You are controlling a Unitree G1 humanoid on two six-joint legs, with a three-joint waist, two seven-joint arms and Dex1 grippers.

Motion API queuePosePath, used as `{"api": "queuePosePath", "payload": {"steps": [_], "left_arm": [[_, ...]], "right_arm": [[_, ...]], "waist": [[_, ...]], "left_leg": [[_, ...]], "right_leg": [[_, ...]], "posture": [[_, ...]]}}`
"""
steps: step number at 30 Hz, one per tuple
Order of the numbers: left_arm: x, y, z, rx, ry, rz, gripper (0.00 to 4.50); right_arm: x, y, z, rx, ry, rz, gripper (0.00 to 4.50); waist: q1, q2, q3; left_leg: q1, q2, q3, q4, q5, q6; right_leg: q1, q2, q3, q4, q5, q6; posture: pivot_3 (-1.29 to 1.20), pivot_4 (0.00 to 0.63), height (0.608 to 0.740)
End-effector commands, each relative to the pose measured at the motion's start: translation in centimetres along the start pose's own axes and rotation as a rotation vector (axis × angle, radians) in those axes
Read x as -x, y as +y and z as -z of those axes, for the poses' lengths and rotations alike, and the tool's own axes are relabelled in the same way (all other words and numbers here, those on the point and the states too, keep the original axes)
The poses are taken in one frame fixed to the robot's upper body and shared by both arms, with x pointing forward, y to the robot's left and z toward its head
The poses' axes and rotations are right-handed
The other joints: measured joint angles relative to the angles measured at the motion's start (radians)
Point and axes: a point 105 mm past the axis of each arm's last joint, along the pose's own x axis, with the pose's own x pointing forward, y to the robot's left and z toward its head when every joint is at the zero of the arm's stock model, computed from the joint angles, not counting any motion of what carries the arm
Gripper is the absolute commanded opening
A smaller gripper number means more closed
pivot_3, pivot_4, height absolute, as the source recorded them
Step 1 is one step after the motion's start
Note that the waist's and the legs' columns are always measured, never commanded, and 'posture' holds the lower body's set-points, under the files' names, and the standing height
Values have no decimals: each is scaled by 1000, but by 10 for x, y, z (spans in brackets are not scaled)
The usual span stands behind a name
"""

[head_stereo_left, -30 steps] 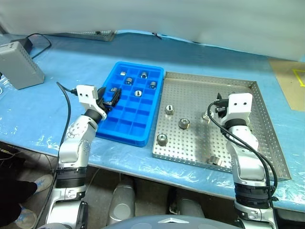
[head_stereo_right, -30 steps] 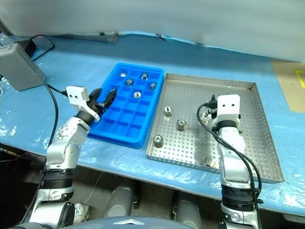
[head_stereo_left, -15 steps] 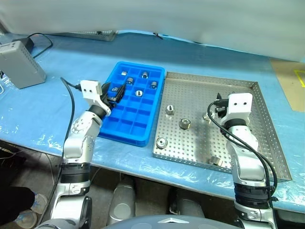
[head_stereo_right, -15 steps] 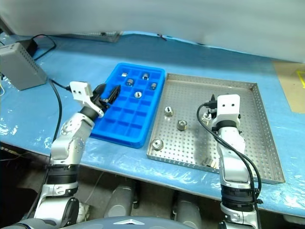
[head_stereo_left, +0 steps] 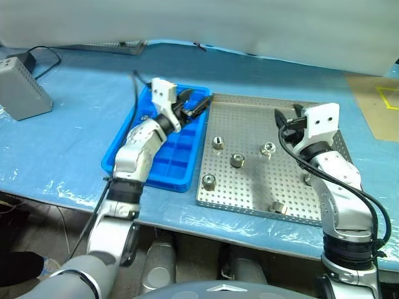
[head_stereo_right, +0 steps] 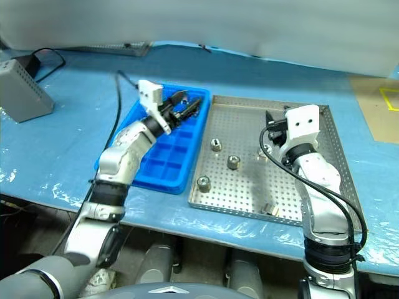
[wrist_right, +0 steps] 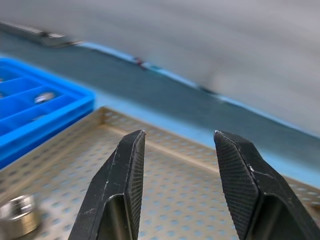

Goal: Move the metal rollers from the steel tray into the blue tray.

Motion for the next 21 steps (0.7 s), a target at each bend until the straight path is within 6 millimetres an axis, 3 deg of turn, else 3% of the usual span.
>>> {"api": "queuePosePath", "payload": {"steps": [1, 6, 14, 21], "left_arm": [[-19, -11, -11, -91, 35, 147, 3743], [-30, -10, 4, -214, 260, 371, 3743], [-14, -6, 43, -423, 663, 650, 3743], [-13, -9, 70, -458, 874, 658, 3743]], "right_arm": [[8, 22, -11, -13, -24, -161, 2232], [21, 44, -5, -63, -2, -282, 2232], [28, 37, 7, -65, 28, -186, 2232], [34, 36, 14, -91, 46, -94, 2232]], "waist": [[0, 0, 0], [-4, 0, 0], [-12, 0, 0], [-20, -1, 0]], "left_leg": [[0, 0, 0, 0, 0, 0], [0, 0, 0, 0, -1, 1], [-1, 0, 0, 0, -1, 1], [-1, -1, 0, 0, -1, 1]], "right_leg": [[0, 0, 0, 0, 0, 0], [0, 0, 0, -1, 3, -5], [1, 0, -1, -3, 3, -5], [2, -1, -2, -3, 3, -5]], "posture": [[70, 150, 740], [9, 150, 740], [-47, 150, 740], [-112, 150, 740]]}}
